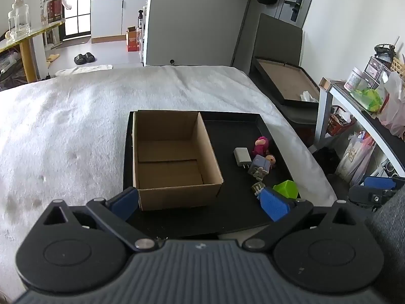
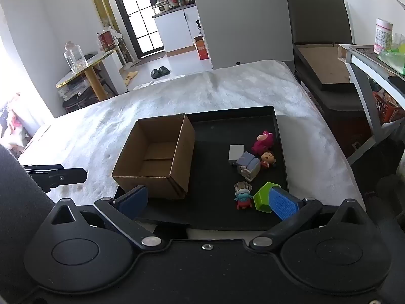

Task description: Organize rigid objects

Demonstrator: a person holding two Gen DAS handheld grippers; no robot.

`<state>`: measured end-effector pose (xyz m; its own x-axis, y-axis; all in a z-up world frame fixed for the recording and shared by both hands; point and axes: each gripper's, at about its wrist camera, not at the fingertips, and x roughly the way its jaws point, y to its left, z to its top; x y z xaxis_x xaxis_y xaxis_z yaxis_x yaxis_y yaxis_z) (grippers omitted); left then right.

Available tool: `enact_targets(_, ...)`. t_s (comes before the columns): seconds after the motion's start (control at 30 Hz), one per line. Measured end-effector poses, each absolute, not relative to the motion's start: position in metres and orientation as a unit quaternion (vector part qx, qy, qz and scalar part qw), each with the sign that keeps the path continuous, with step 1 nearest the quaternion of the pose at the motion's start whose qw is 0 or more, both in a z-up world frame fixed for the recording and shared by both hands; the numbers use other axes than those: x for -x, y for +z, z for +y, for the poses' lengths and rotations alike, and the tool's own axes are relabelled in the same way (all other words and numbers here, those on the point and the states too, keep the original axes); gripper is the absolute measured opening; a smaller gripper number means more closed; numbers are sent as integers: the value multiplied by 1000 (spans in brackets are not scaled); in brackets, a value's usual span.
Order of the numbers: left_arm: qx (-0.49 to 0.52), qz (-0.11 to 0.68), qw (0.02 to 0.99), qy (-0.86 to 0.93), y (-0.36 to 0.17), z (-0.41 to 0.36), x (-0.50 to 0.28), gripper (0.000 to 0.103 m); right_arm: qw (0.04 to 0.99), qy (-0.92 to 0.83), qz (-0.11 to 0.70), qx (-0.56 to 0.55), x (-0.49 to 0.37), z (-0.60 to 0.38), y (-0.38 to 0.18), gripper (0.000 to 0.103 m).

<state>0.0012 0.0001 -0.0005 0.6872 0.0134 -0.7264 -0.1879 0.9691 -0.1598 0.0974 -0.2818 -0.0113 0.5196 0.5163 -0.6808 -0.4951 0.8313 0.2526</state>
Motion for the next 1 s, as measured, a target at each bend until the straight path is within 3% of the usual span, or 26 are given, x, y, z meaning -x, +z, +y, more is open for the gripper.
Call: enact_targets(1.0, 98, 391, 913, 57, 0, -2, 1, 102, 871, 287, 398, -15, -95, -283, -13, 103)
